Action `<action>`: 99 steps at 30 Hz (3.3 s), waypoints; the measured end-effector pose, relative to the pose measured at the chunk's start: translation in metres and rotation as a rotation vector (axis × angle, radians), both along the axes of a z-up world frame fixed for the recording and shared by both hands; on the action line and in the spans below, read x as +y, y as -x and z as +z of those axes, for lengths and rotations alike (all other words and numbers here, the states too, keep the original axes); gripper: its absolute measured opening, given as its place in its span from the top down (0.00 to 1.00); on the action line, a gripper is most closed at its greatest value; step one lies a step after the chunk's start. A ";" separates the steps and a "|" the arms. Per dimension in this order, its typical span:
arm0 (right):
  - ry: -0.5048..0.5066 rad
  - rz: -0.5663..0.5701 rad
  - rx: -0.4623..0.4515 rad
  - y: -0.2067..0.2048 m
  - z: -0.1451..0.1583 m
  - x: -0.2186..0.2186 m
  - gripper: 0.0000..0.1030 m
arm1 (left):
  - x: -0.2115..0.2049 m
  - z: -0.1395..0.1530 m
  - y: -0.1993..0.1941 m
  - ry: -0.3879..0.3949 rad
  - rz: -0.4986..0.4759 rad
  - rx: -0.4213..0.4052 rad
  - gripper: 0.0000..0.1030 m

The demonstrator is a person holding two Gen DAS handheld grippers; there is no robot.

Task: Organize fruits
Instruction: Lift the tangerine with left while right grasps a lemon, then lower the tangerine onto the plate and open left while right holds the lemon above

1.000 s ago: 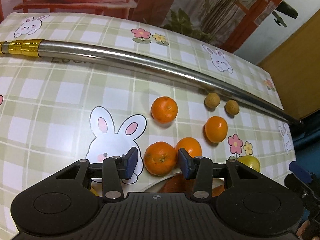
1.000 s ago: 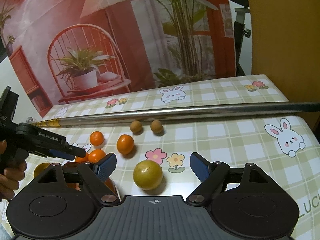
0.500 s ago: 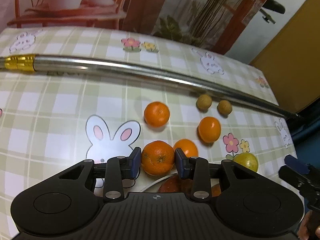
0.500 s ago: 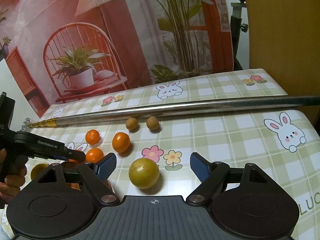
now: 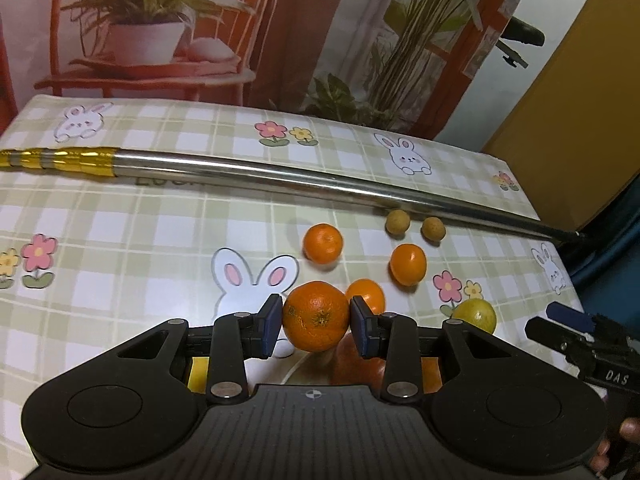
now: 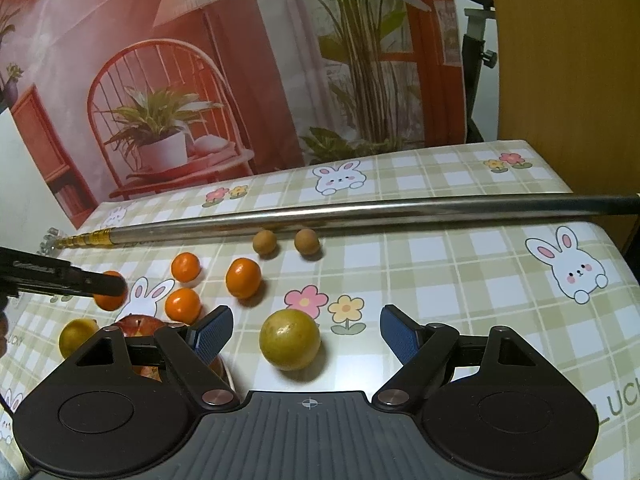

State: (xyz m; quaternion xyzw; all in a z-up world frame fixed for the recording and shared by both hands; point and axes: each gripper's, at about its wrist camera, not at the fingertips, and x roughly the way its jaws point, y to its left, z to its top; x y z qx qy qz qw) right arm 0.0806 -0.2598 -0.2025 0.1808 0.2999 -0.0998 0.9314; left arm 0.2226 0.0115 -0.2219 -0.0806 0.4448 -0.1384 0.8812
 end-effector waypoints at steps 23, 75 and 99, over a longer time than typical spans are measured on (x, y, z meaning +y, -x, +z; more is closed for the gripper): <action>0.015 0.123 0.023 -0.023 0.014 0.055 0.28 | 0.084 0.017 0.063 -0.011 0.109 -0.061 0.63; 0.068 0.513 0.132 -0.137 0.003 0.219 0.50 | 0.137 0.009 0.108 0.073 0.199 -0.074 0.63; 0.008 0.297 -0.041 -0.004 0.015 0.112 0.50 | 0.023 -0.001 0.120 0.026 -0.099 -0.016 0.63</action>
